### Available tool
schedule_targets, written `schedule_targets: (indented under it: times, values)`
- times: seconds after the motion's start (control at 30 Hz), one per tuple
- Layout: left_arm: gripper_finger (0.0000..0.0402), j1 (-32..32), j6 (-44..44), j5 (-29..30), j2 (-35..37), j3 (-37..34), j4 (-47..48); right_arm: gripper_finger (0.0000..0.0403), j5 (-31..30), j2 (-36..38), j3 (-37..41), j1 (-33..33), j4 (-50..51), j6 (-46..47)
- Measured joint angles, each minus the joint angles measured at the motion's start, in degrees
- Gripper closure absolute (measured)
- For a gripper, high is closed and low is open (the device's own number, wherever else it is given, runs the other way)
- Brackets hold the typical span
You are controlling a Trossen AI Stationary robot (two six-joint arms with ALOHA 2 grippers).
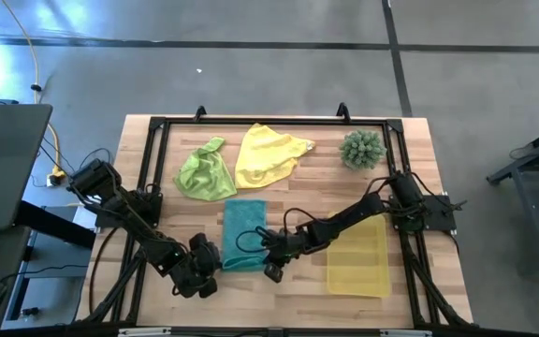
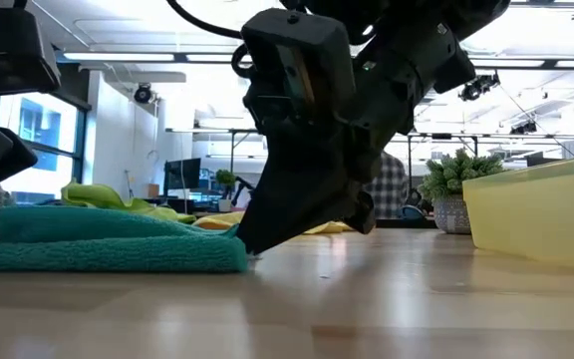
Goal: Roll microfiber towels into tight, uniform cylinder then place into a basket
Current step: Roll the blue microfiber cloth
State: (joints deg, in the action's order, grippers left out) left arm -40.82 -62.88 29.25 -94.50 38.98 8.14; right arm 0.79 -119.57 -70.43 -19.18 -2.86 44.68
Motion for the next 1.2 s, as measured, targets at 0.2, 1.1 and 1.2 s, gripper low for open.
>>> schedule_targets:
  times: [0.2,1.1,1.2]
  values:
    - [0.0401,0.0,0.0,-0.4,0.0,0.0,0.0,0.0331,1.4,0.5,0.0,0.1,0.9,-3.6]
    - [0.0401,0.8,0.1,-1.9,0.0,0.0,-0.3,0.0309,-12.6,-1.4,0.0,-4.0,-8.8,-19.2]
    - [0.0401,0.8,0.7,-2.0,0.0,0.0,-0.3,0.0309,-13.0,-2.4,0.0,-4.0,-8.6,-19.2]
